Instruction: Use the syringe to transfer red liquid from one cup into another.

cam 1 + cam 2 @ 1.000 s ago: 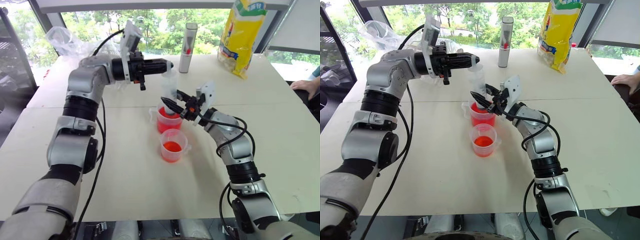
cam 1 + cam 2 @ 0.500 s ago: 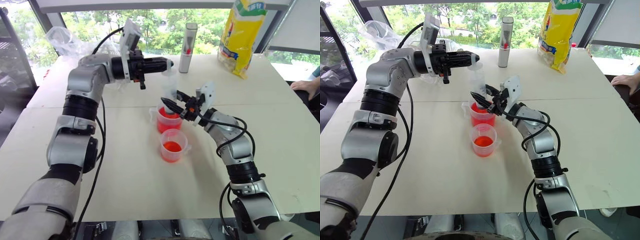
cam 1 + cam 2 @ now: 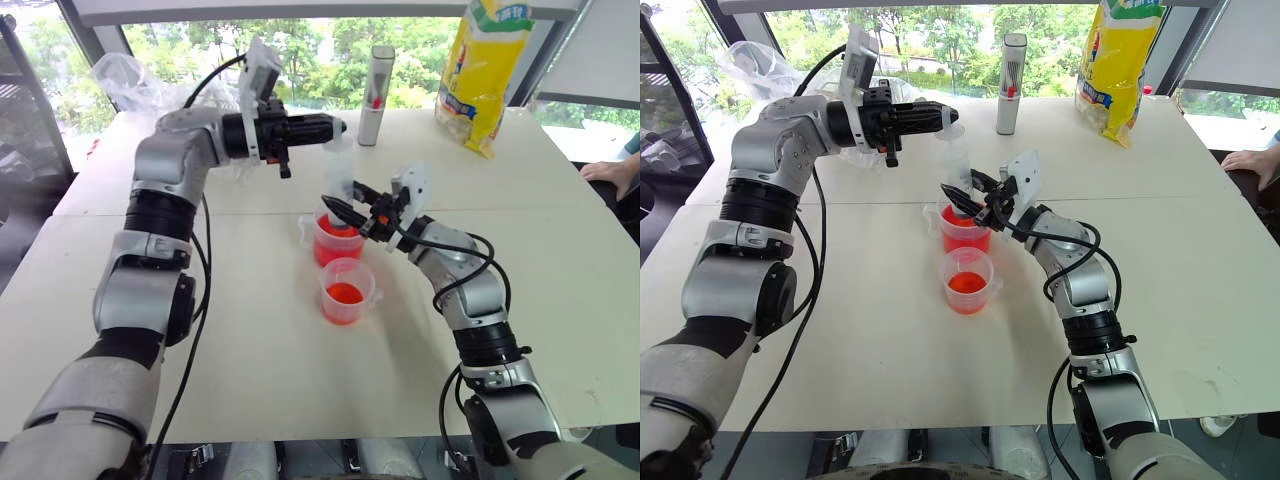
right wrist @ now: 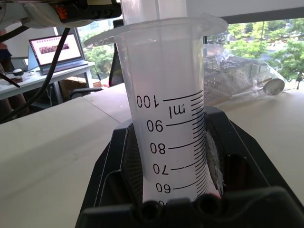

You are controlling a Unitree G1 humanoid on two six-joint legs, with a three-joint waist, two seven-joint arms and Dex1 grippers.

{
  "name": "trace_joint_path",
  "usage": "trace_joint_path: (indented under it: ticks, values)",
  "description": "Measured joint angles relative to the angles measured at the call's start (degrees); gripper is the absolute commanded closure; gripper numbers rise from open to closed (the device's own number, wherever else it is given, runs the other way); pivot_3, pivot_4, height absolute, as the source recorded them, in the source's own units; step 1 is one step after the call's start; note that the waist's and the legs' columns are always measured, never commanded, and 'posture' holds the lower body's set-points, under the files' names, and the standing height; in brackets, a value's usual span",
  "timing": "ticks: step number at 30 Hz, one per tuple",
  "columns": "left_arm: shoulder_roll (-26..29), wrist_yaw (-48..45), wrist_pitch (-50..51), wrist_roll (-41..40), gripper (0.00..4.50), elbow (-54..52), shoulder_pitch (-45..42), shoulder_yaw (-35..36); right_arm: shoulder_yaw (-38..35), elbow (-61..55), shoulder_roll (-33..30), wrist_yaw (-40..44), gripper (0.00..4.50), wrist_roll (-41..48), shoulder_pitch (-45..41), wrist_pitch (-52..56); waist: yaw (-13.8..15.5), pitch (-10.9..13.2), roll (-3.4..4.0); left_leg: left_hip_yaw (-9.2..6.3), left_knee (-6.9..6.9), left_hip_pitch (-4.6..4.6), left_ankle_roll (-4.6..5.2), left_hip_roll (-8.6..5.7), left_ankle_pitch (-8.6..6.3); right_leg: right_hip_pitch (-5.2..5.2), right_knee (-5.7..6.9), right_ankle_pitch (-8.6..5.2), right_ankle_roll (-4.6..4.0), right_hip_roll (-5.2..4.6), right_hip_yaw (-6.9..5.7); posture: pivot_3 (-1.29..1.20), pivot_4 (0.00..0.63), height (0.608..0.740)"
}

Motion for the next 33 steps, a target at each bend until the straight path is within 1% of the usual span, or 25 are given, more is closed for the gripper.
trace_joint_path:
  ticks: [1, 2, 3, 7, 8, 16, 26, 30, 33]
  values:
    - [0.2, 0.6, 0.4, 0.0, 3.01, -0.1, 0.0, 0.1, 0.1, -0.1, 0.0, 0.2, 3.09, 0.0, 0.0, 0.0, 0.0, 0.0, 0.00, 0.00, 0.00, 0.00, 0.00, 0.00, 0.00, 0.00, 0.00, 0.00, 0.00, 0.00, 0.00, 0.00, 0.150, 0.740]
    - [0.3, 0.9, 0.9, 0.0, 2.64, -0.2, 0.0, 0.3, 0.1, -0.2, 0.0, 0.4, 3.09, 0.0, 0.0, 0.1, 0.0, 0.0, 0.00, 0.00, 0.00, 0.00, 0.00, 0.00, 0.00, 0.00, 0.01, 0.00, 0.00, 0.00, 0.00, 0.00, 0.150, 0.740]
    - [0.4, 0.9, 1.2, -0.1, 2.12, -0.4, 0.0, 0.5, 0.2, -0.4, 0.0, 0.7, 3.09, 0.0, -0.1, 0.2, 0.0, 0.0, 0.00, 0.00, 0.00, 0.00, 0.00, 0.00, 0.00, 0.00, 0.01, 0.00, 0.00, 0.00, 0.00, 0.00, 0.150, 0.740]
    - [1.2, 1.8, 1.3, -0.1, 0.23, -1.6, 0.1, 1.5, 0.2, -2.0, -0.3, 1.2, 3.09, 0.1, -0.4, 0.9, 0.0, 0.0, 0.00, 0.00, 0.00, 0.00, 0.00, 0.00, 0.00, 0.00, 0.02, 0.00, 0.00, 0.00, 0.00, 0.00, 0.150, 0.740]
    - [1.6, 2.0, 1.3, -0.1, 0.10, -2.0, 0.1, 1.8, 0.2, -2.5, -0.3, 1.3, 3.09, 0.2, -0.6, 1.1, 0.0, 0.0, 0.00, 0.00, 0.00, 0.00, 0.00, 0.01, 0.00, -0.01, 0.02, 0.00, 0.00, 0.00, 0.00, 0.00, 0.150, 0.740]
    - [3.2, 2.9, 1.5, -0.7, 0.10, -6.5, 2.1, 2.4, 0.2, -3.5, -0.8, 1.2, 3.09, 0.5, -1.4, 2.4, 0.0, 0.0, 0.00, 0.00, 0.02, 0.01, -0.01, 0.01, 0.00, -0.01, 0.05, 0.00, 0.00, -0.02, 0.01, 0.00, 0.150, 0.740]
    - [9.2, 4.0, 3.9, -1.0, 0.10, -10.7, 8.3, 4.6, -1.1, -3.5, -2.6, 0.1, 3.09, 0.5, -3.8, 3.3, 0.0, 0.0, 0.00, 0.00, 0.02, 0.03, -0.01, 0.03, 0.01, -0.02, 0.11, 0.00, 0.00, -0.03, 0.01, 0.00, 0.150, 0.740]
    - [11.1, 4.3, 6.3, -2.5, 0.10, -15.2, 10.4, 5.3, -1.5, -4.6, -3.0, -0.2, 3.09, 1.2, -4.4, 4.7, 0.1, 0.0, 0.00, 0.00, 0.02, 0.02, -0.01, 0.05, 0.01, -0.02, 0.11, 0.00, 0.00, -0.05, 0.01, 0.00, 0.150, 0.740]
    - [11.8, 4.4, 8.8, -4.4, 0.10, -19.2, 12.1, 6.2, -2.6, -8.5, -4.3, -0.4, 3.09, 3.5, -4.7, 8.0, 0.1, 0.0, 0.00, -0.01, 0.02, 0.01, -0.01, 0.10, 0.01, -0.02, 0.11, 0.00, 0.00, -0.06, 0.01, 0.00, 0.150, 0.740]
